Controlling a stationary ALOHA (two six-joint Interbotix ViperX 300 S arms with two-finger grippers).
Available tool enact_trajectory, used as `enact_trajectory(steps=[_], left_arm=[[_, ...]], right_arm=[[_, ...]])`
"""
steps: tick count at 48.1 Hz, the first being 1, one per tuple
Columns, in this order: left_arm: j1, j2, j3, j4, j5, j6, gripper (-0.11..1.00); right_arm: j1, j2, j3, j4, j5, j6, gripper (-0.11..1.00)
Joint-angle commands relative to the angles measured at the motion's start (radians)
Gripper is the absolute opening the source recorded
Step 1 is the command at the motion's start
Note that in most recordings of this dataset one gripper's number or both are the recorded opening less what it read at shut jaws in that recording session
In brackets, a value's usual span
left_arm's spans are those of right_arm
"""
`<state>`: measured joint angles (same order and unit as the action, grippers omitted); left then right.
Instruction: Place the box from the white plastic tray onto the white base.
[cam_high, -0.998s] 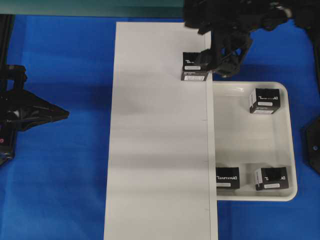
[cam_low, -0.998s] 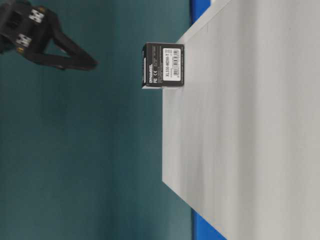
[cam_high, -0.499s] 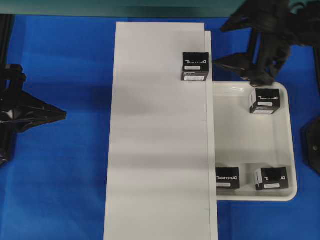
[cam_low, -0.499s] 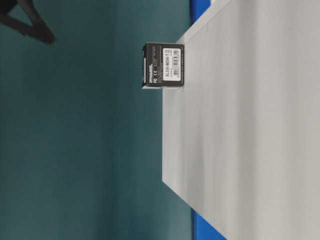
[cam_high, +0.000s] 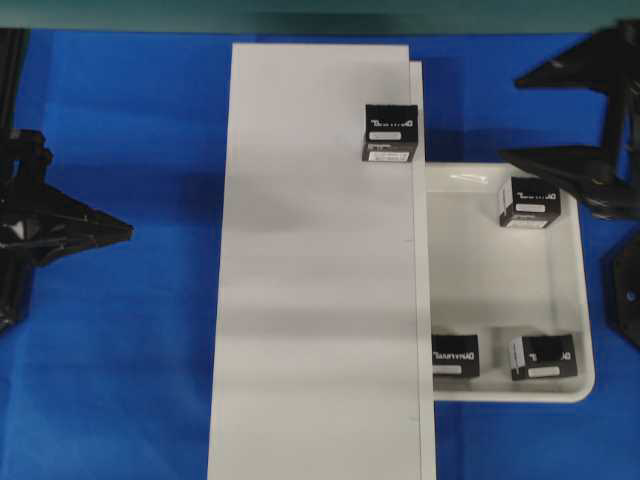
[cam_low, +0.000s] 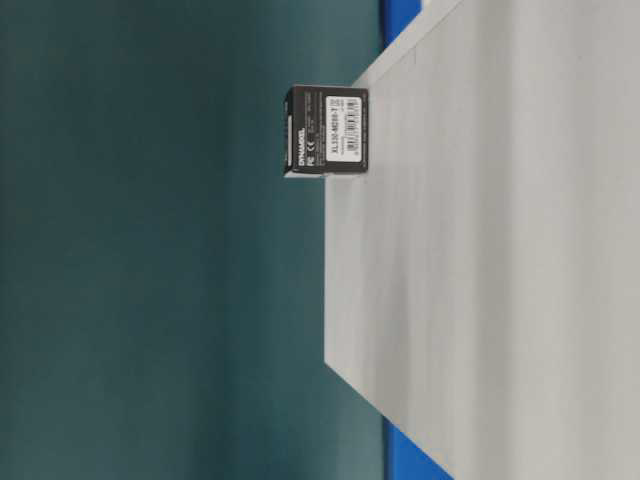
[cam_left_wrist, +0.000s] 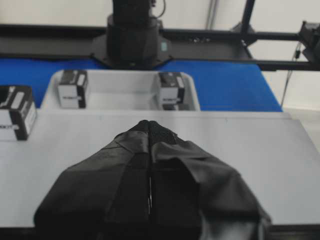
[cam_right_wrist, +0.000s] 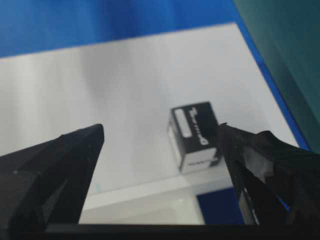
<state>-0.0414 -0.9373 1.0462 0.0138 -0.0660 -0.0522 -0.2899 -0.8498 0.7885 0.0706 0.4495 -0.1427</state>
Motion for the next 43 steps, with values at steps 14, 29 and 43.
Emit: enact_trajectory(steps=[14, 29, 43], left_arm=[[-0.015, 0.014, -0.025, 0.003, 0.002, -0.041, -0.07], [-0.015, 0.017, -0.026, 0.003, 0.023, -0.046, -0.07], [-0.015, 0.008, -0.026, 0.002, 0.021, -0.049, -0.07]], right_arm=[[0.098, -0.149, 0.083, 0.003, -0.018, 0.031, 0.99], [0.121, -0.158, 0.115, 0.003, -0.018, 0.055, 0.99], [0.141, -0.186, 0.127, 0.003, -0.017, 0.055, 0.99]])
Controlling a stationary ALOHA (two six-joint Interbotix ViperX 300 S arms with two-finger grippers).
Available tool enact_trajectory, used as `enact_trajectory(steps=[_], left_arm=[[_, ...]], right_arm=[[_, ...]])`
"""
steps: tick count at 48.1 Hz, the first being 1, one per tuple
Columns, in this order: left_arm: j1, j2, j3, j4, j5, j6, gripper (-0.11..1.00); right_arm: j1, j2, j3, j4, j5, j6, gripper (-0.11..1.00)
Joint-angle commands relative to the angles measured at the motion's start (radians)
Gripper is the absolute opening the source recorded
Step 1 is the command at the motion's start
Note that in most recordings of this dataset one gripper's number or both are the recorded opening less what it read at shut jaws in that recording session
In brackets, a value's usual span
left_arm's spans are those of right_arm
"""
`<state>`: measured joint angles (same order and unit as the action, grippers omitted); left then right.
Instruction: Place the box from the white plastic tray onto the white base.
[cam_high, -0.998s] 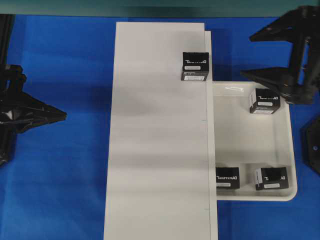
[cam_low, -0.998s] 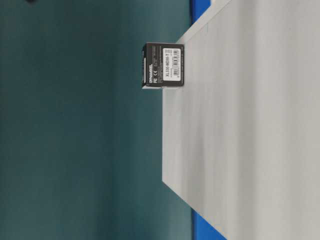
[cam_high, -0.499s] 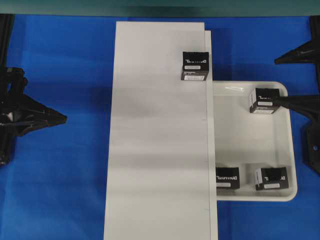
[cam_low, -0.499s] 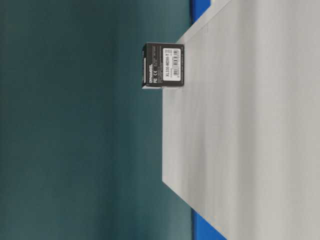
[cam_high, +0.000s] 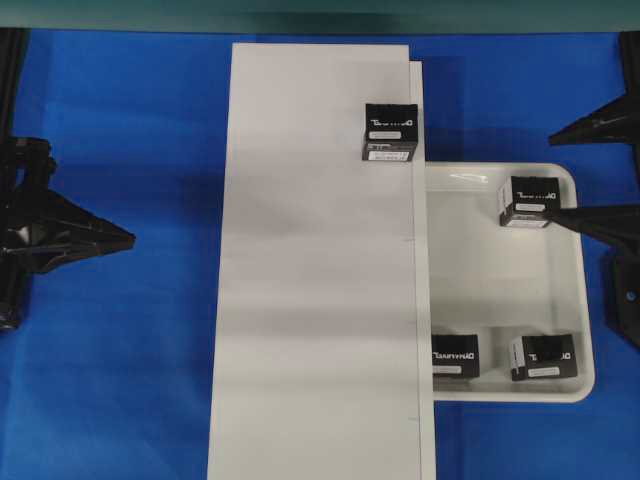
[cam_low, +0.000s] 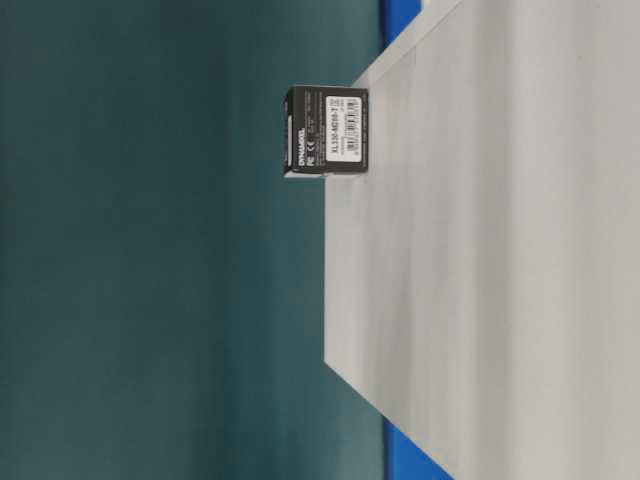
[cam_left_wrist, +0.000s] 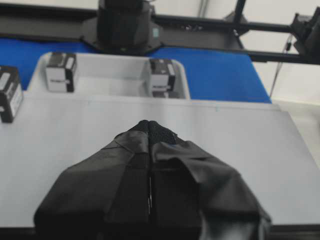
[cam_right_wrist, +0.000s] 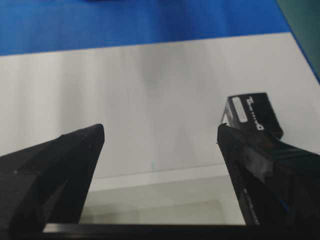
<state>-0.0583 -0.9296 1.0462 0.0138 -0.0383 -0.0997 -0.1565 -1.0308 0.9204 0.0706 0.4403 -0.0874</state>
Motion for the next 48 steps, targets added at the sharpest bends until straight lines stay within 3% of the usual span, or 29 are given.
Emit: enact_trajectory(steps=[1, 48], left_arm=[[0.002, 0.000, -0.026, 0.002, -0.006, -0.002, -0.07], [0.014, -0.018, -0.026, 0.002, -0.005, -0.002, -0.07]], right_arm=[[0.008, -0.008, -0.003, 0.002, -0.009, 0.000, 0.99], [0.021, -0.058, 0.040, 0.003, -0.011, 0.006, 0.99]])
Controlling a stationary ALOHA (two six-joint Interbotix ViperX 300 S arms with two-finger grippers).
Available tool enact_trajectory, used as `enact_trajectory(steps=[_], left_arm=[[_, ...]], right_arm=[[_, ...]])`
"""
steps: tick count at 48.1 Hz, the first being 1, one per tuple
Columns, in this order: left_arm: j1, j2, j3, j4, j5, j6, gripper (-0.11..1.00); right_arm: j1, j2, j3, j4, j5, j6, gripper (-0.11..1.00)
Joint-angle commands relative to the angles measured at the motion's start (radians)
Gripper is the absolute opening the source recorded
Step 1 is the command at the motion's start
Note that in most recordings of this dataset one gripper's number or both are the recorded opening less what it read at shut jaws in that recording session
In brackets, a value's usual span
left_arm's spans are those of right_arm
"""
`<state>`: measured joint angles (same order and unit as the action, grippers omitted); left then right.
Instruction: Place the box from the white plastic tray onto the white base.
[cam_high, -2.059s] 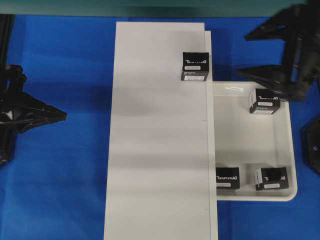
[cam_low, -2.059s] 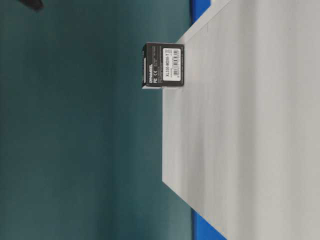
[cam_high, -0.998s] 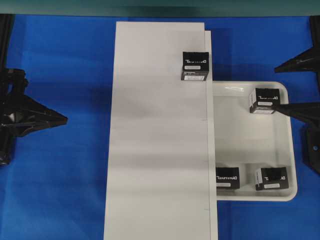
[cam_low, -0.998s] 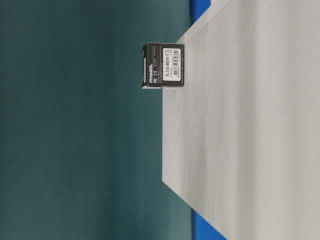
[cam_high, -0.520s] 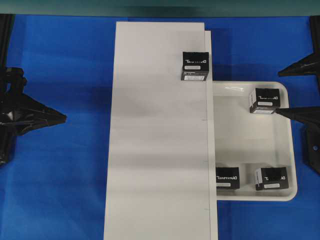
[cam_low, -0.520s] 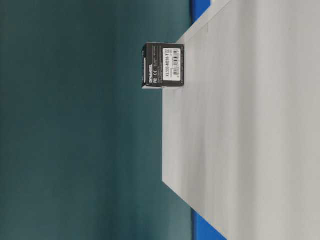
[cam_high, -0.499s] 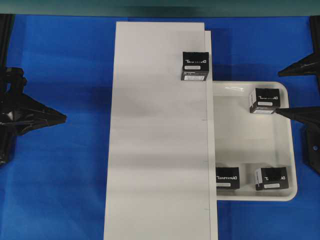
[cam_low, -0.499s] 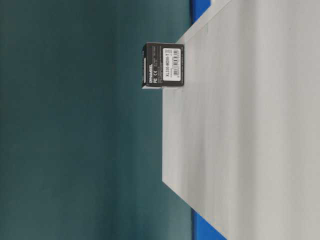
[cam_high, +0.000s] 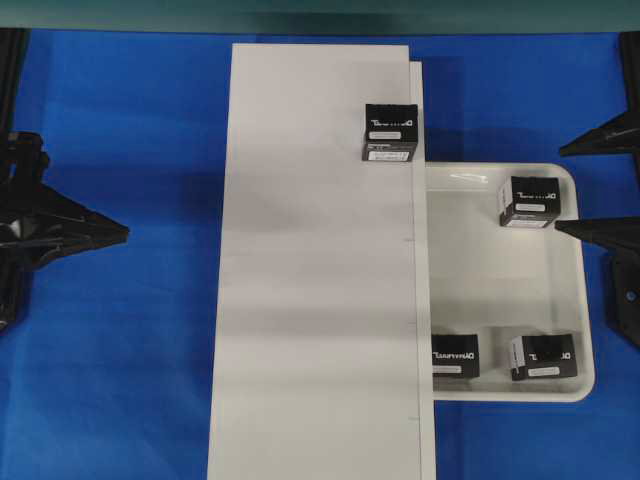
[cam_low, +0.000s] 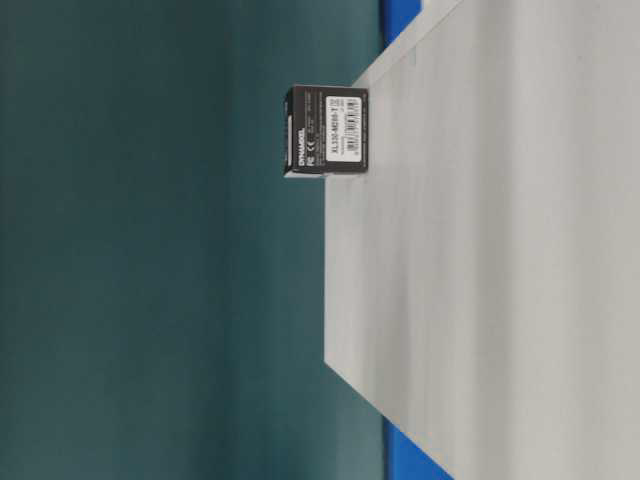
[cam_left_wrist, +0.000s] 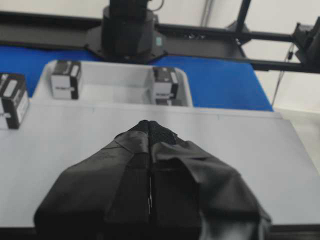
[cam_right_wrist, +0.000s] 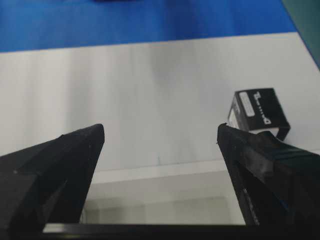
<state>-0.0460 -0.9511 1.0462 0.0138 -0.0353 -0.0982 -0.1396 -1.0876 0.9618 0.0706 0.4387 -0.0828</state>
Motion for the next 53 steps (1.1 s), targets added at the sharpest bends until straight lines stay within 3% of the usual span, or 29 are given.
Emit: enact_trajectory(steps=[1, 53], left_arm=[[0.002, 0.003, -0.026, 0.002, -0.008, -0.002, -0.07], [0.008, -0.003, -0.025, 0.003, -0.008, 0.000, -0.07]], right_arm=[[0.005, -0.003, 0.000, 0.003, -0.011, 0.002, 0.99], [0.005, -0.178, 0.087, 0.000, 0.002, -0.003, 0.99]])
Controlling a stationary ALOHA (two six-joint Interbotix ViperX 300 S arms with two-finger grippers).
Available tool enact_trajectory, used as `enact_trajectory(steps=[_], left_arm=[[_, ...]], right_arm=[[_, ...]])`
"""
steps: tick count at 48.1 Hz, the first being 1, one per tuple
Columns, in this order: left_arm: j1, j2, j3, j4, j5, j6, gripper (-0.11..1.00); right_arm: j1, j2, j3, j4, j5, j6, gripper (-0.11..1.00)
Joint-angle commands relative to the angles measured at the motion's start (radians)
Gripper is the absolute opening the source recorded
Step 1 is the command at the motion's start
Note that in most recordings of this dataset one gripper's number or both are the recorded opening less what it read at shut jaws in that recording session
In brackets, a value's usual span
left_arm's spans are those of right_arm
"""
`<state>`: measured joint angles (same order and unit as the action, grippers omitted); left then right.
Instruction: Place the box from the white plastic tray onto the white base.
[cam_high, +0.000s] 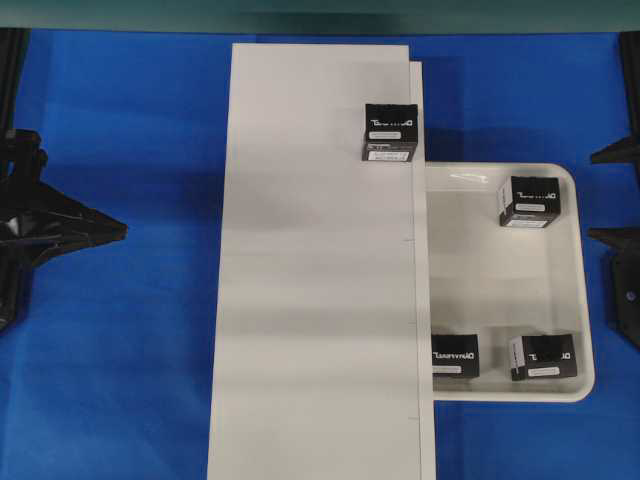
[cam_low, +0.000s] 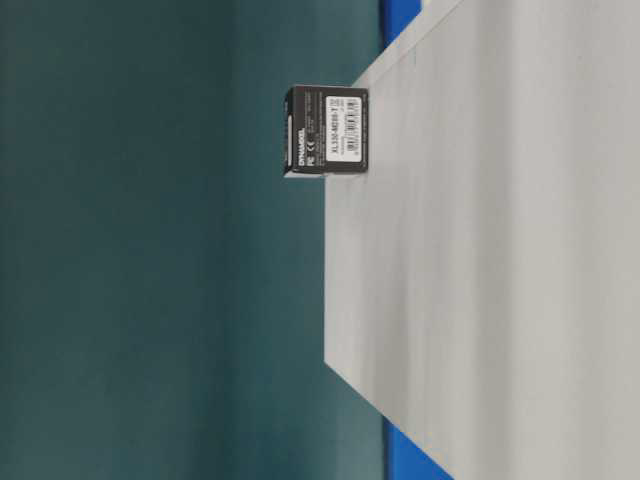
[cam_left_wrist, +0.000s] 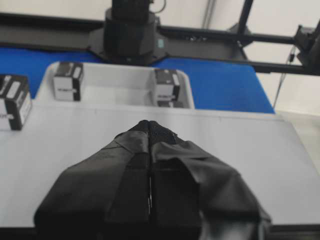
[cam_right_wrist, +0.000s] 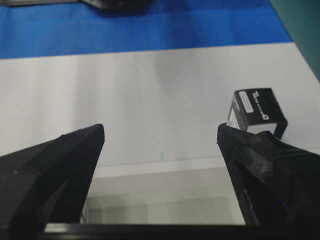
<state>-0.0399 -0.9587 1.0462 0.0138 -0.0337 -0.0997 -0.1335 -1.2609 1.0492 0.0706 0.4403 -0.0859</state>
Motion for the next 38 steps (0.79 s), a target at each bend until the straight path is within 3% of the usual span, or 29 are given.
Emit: enact_trajectory(steps=[1, 38], left_arm=[[0.002, 0.005, -0.025, 0.003, -0.009, 0.002, -0.07], [-0.023, 0.002, -0.023, 0.003, 0.003, -0.002, -0.07]], right_arm=[[0.000, -0.006, 0.002, 0.000, 0.002, 0.000, 0.99], [0.000, -0.011, 0.035, 0.003, -0.011, 0.003, 0.99]])
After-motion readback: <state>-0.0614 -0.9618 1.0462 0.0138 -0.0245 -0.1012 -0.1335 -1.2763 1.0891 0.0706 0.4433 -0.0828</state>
